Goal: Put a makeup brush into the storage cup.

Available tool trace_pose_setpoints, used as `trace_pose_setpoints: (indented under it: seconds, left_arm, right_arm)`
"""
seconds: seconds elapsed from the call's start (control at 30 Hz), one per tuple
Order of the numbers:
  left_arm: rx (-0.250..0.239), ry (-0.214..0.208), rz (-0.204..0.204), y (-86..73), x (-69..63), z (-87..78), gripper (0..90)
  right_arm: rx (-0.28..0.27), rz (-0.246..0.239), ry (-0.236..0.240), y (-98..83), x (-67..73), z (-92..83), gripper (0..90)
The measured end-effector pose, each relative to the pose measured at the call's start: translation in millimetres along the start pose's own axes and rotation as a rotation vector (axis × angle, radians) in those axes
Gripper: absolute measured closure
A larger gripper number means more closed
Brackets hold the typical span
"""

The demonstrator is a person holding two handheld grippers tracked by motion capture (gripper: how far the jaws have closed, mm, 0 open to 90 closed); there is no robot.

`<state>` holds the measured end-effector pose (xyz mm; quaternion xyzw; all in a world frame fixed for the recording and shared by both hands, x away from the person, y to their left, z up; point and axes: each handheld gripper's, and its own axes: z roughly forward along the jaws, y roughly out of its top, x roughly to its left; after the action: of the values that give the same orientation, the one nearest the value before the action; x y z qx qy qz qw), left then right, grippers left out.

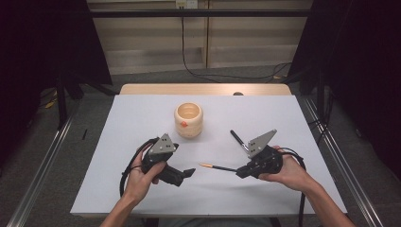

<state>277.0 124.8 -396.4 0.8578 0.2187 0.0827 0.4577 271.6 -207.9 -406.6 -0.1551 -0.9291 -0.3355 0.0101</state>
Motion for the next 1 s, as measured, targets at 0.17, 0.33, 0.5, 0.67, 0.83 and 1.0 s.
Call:
trace_pose_setpoints:
  seconds: [0.17, 0.33, 0.5, 0.67, 0.83, 1.0]
  left_arm:
    - [-0.016, 0.011, 0.0, -2.9, 1.5, -3.1, 2.4]
    - [-0.029, 0.026, -0.014, -5.2, -1.2, -3.7, 3.2]
    - [-0.051, 0.012, -0.002, -8.7, -5.5, -3.8, 2.0]
    - [-0.084, 0.003, -0.023, -12.6, -2.5, -7.8, 3.9]
    - [-0.105, 0.013, -0.03, -13.5, -1.9, -9.3, 2.9]
    - [-0.117, -0.012, -0.057, -16.9, -0.6, -7.8, 2.3]
  right_arm:
    - [-0.021, 0.014, -0.005, -2.2, 0.6, -3.9, 85.3]
    - [-0.006, 0.014, 0.0, -6.8, 2.8, 0.0, 85.2]
    - [-0.028, 0.022, -0.013, -10.0, 4.3, 0.7, 85.3]
    - [-0.117, 0.032, -0.007, -13.7, 3.6, -5.7, 85.2]
    - [-0.188, 0.057, 0.021, -17.6, 2.2, -6.5, 85.2]
    - [-0.236, 0.063, 0.041, -18.4, 1.8, -7.3, 85.3]
